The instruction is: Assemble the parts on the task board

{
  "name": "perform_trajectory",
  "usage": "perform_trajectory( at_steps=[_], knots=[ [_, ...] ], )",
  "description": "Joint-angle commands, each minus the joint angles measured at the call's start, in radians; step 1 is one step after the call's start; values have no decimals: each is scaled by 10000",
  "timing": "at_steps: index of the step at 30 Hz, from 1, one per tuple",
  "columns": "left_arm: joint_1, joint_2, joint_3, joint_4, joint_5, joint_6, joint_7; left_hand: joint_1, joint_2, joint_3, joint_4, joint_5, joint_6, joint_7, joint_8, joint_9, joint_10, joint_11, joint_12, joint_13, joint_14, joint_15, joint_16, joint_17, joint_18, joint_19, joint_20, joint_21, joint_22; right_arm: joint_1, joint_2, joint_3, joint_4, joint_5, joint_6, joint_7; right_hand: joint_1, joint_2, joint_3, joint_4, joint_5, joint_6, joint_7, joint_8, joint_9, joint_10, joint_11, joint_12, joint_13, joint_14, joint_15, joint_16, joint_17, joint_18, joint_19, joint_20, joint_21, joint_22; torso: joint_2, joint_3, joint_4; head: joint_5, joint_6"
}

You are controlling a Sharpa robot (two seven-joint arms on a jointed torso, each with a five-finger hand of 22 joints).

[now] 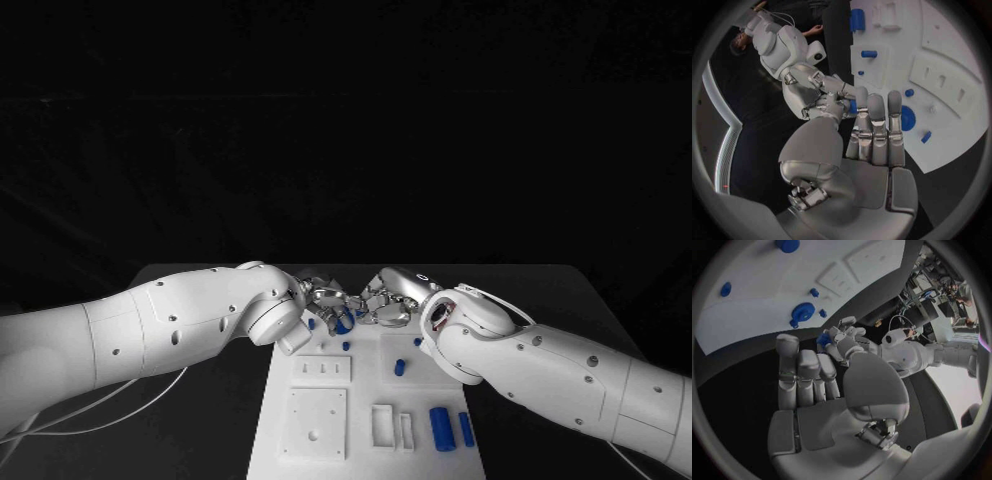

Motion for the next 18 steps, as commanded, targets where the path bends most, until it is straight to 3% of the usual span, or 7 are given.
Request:
perform_trajectory(
  at_steps=[1,6,8,18],
  knots=[
    [5,48,19,64,118,323,300,132,8,-28,5,-38,802,-728,-29,4552,294,-94,59,69,-9,-37,86,33,-73,46,-70,68,59,-11,-2,-6,-39,-14,133,70,-14,-36,-4,14,-37,-31,47,31,-3,-71,-33,-58,-31,-7,-47,-72,-24,33,496,-57,-33,366,1,-2,3,-7,-18],
    [1,53,19,46,103,168,301,177,2,10,-76,-50,919,-746,-54,4397,350,-116,86,146,31,-67,200,85,-62,57,-100,136,174,-11,-7,-10,-59,41,58,109,-118,-236,-374,176,-81,-458,136,27,-20,-124,24,-147,-109,-11,-1,-126,-63,57,495,-22,-109,330,-5,8,-1,-13,-31],
    [-2,57,19,37,73,82,291,182,4,14,-102,-45,957,-755,-37,4372,391,-129,106,161,46,-73,217,94,-63,64,-103,146,193,-11,-10,-13,-73,70,0,134,-139,-363,-776,364,-156,-937,269,31,-29,-183,94,-218,-170,-6,68,-144,-76,98,498,32,-145,307,-3,9,-3,-22,-50],
    [-9,53,19,18,-95,-189,136,-2,-39,106,-420,324,1223,-826,-30,4285,452,-216,489,268,276,-169,349,233,-73,175,-204,306,373,-24,-71,-38,-103,184,-213,229,358,-406,-1904,913,-376,-2108,494,18,-55,-368,217,-407,-431,-21,201,-206,-138,270,492,190,-300,215,-5,14,-1,-31,-81]
  ],
)
